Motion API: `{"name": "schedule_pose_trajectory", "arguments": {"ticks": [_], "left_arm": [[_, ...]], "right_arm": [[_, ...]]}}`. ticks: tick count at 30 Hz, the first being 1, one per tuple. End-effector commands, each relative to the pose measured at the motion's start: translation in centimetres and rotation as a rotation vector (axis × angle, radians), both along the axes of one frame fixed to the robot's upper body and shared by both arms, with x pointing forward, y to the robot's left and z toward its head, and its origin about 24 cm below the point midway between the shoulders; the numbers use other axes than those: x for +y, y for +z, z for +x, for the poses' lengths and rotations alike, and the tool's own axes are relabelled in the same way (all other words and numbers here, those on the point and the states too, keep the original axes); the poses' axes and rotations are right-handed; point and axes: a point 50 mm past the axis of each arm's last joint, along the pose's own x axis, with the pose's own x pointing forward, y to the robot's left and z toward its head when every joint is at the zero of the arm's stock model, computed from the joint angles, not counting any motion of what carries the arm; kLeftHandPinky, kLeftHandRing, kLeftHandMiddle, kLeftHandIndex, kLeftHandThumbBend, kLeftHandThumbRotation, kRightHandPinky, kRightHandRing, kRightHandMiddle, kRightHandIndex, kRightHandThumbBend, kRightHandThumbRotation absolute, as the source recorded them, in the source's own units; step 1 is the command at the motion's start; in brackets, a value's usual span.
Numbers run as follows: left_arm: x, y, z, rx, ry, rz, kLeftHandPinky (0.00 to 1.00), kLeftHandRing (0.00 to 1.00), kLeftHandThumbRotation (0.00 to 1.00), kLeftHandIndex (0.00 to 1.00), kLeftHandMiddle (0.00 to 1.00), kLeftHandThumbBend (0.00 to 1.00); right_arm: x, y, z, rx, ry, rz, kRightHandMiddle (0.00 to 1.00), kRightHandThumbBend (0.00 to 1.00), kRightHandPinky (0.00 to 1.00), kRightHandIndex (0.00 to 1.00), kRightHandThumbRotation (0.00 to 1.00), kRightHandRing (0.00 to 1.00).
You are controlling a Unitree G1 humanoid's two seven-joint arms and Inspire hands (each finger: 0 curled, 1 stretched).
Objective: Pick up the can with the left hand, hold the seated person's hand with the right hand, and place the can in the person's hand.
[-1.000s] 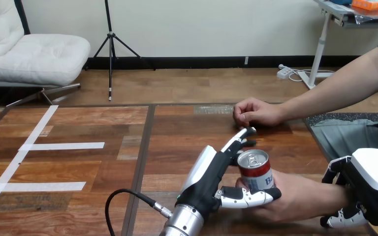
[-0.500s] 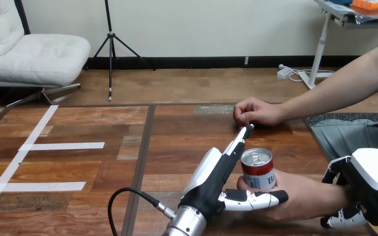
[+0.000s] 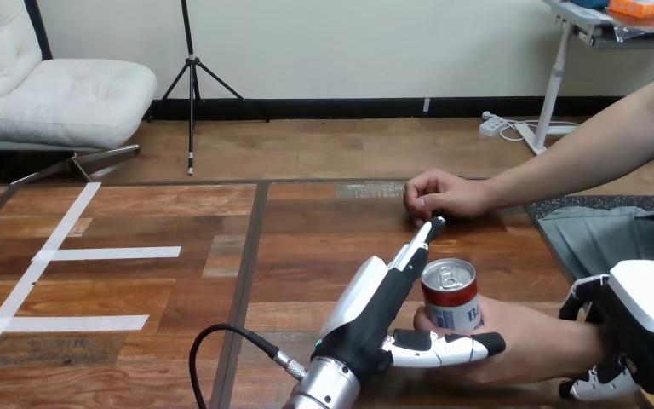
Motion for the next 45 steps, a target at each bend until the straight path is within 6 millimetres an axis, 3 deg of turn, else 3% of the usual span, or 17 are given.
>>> {"name": "schedule_pose_trajectory", "arguments": {"ticks": [1,8,18,45], "left_arm": [[-2.26,2.46,0.69,-0.094,-0.062,-0.049,1.0,1.0,0.39,1.0,1.0,0.87],[-2.24,2.39,0.75,-0.094,-0.062,-0.042,1.0,1.0,0.4,1.0,1.0,0.88],[-2.19,2.4,0.79,-0.099,-0.06,-0.037,1.0,1.0,0.39,1.0,1.0,0.88],[-2.17,2.49,0.9,-0.103,-0.059,-0.036,1.0,1.0,0.39,1.0,1.0,0.87]], "right_arm": [[-0.23,0.56,0.49,-0.01,-0.023,-0.012,0.63,0.94,0.43,0.69,0.0,0.55],[-0.16,0.6,0.48,0.018,-0.024,-0.021,0.77,0.94,0.6,0.78,0.0,0.72],[-0.15,0.54,0.38,0.022,-0.023,-0.018,0.87,0.95,0.76,0.84,0.0,0.85],[-0.12,0.5,0.37,0.031,-0.013,-0.037,0.88,0.94,0.82,0.86,0.0,0.87]]}}
